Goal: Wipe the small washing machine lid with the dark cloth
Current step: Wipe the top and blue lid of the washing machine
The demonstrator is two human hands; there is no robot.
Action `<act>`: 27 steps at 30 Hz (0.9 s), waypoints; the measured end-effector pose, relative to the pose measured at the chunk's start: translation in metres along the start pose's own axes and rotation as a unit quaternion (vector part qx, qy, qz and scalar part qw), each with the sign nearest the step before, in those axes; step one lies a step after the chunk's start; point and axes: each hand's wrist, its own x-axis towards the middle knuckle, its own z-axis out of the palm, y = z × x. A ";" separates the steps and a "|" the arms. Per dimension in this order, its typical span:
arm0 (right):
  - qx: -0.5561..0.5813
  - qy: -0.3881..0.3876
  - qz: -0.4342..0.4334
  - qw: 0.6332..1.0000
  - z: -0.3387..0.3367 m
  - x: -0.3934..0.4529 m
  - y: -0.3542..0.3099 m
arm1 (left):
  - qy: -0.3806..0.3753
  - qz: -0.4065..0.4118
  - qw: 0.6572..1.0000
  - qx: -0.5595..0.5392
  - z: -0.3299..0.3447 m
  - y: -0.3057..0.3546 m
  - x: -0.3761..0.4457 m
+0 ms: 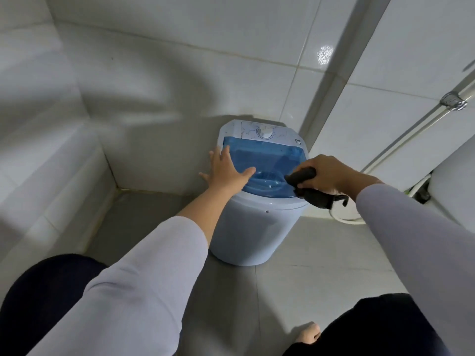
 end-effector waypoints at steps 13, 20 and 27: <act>-0.121 -0.002 -0.260 0.958 -0.033 0.062 -0.030 | 0.062 -0.165 0.976 -0.129 0.027 -0.008 -0.061; -0.208 -0.013 -0.450 0.869 -0.007 0.077 -0.051 | 0.076 -0.187 0.966 -0.162 0.040 -0.015 -0.063; -0.231 -0.022 -0.560 0.796 0.028 0.088 -0.055 | 0.073 -0.182 0.962 -0.190 0.044 -0.021 -0.057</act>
